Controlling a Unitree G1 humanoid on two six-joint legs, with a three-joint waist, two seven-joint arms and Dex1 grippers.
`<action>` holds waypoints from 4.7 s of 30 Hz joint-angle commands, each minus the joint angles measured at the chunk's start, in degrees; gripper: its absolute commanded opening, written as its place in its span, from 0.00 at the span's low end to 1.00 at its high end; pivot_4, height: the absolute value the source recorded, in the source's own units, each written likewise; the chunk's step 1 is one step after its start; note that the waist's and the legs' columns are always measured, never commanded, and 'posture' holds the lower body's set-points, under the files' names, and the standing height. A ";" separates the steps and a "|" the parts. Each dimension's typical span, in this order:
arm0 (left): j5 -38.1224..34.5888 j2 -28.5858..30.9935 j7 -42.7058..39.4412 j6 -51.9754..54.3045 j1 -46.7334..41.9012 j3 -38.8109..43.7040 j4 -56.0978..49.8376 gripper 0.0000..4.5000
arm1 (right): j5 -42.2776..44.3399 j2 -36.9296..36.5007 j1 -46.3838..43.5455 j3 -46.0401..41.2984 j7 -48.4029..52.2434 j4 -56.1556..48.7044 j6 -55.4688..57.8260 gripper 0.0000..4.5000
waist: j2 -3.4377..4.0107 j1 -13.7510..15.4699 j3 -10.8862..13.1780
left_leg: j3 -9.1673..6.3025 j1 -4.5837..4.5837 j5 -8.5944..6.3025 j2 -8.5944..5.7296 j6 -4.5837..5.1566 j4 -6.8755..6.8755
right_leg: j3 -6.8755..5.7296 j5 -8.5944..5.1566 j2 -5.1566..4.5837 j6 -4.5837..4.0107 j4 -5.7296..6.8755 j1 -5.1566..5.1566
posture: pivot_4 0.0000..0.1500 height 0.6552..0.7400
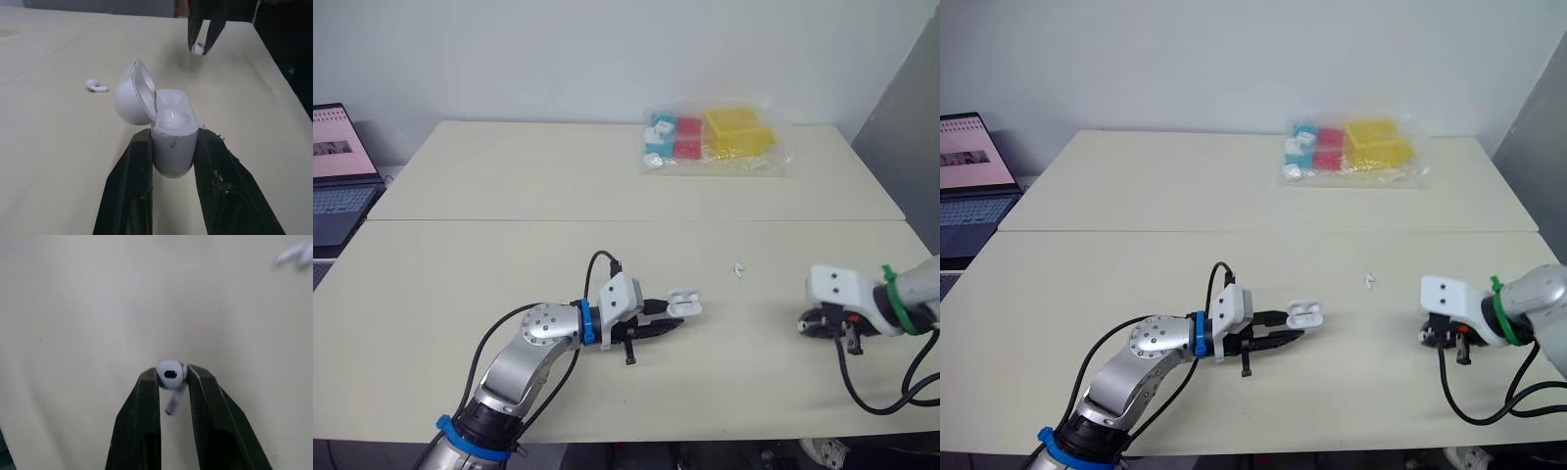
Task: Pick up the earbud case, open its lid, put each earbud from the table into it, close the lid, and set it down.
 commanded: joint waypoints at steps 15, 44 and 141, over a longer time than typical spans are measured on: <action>-6.37 -6.56 3.95 2.85 -8.81 5.20 2.13 0.18 | 19.01 41.61 -3.49 -4.76 -41.36 -18.87 1.10 0.09 | 0.01 -0.02 -0.03 | -0.06 -0.05 0.01 -0.04 -0.01 0.03 | 0.06 0.03 -0.01 0.04 0.01 0.01 | 1.00 1.00; -7.50 -5.81 1.55 3.31 -8.94 6.01 3.14 0.18 | 9.06 39.24 5.10 3.74 -40.11 -8.92 -18.33 0.09 | 0.01 -0.08 -0.03 | -0.05 -0.06 0.01 -0.01 0.00 0.00 | 0.01 0.02 0.05 0.02 0.01 -0.02 | 1.00 1.00; -3.32 0.58 3.50 2.28 3.23 5.36 -6.07 0.18 | -8.70 -4.31 -2.17 19.08 5.59 17.44 -27.53 0.11 | -0.03 -0.11 0.15 | -0.02 -0.04 0.00 0.01 0.01 -0.04 | 0.05 -0.01 0.04 -0.01 -0.05 -0.07 | 1.00 1.00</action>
